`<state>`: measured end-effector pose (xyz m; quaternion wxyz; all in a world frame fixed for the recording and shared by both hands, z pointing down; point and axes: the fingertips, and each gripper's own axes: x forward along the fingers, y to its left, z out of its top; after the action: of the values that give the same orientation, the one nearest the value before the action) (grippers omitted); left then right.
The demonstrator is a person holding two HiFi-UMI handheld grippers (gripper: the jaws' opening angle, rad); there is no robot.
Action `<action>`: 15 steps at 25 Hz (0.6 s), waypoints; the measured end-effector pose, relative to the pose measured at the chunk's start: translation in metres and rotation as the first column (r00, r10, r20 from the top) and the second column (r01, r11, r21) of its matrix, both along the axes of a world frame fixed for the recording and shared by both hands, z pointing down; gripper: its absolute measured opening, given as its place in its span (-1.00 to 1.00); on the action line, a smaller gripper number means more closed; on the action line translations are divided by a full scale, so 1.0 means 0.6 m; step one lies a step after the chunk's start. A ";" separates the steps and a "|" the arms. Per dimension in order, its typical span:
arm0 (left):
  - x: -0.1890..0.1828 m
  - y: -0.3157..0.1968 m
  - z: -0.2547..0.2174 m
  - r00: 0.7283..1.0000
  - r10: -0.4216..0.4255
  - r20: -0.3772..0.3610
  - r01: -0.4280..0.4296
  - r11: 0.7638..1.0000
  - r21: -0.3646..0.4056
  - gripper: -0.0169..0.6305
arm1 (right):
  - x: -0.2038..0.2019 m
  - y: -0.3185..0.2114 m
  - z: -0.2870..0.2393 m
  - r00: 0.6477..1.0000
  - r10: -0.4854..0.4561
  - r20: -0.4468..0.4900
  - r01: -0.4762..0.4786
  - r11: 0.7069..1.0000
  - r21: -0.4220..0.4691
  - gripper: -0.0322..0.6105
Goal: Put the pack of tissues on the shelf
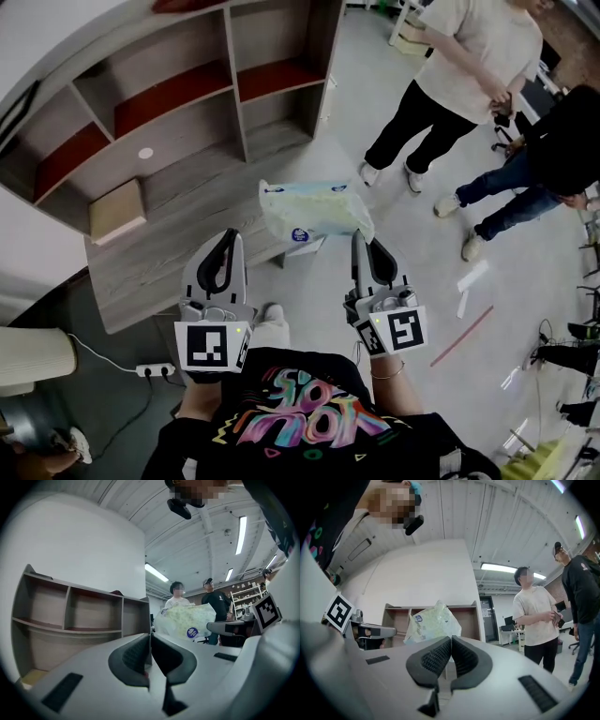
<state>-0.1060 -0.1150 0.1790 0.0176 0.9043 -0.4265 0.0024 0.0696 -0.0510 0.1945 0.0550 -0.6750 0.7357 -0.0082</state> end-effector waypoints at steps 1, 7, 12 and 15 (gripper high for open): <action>-0.001 -0.019 -0.001 1.000 0.005 -0.002 -0.005 1.000 -0.001 -0.85 | -0.001 -0.019 -0.002 1.000 0.005 -0.003 -0.005 1.000 0.003 -0.85; 0.002 -0.021 0.006 0.999 0.039 0.018 -0.039 0.999 0.007 -0.85 | -0.002 -0.018 -0.007 1.000 0.020 -0.001 -0.020 1.000 0.008 -0.85; -0.003 -0.022 0.011 0.993 0.091 0.077 -0.091 0.996 -0.004 -0.85 | -0.008 -0.018 -0.018 0.999 0.053 0.004 -0.053 0.999 0.003 -0.85; -0.003 -0.026 0.017 0.992 0.097 0.079 -0.095 0.995 -0.019 -0.85 | -0.005 -0.023 -0.012 0.998 0.059 0.002 -0.059 0.998 -0.016 -0.85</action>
<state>-0.1075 -0.1305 0.1890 0.0074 0.9228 -0.3828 0.0424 0.0664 -0.0650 0.1875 0.0507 -0.6969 0.7153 -0.0135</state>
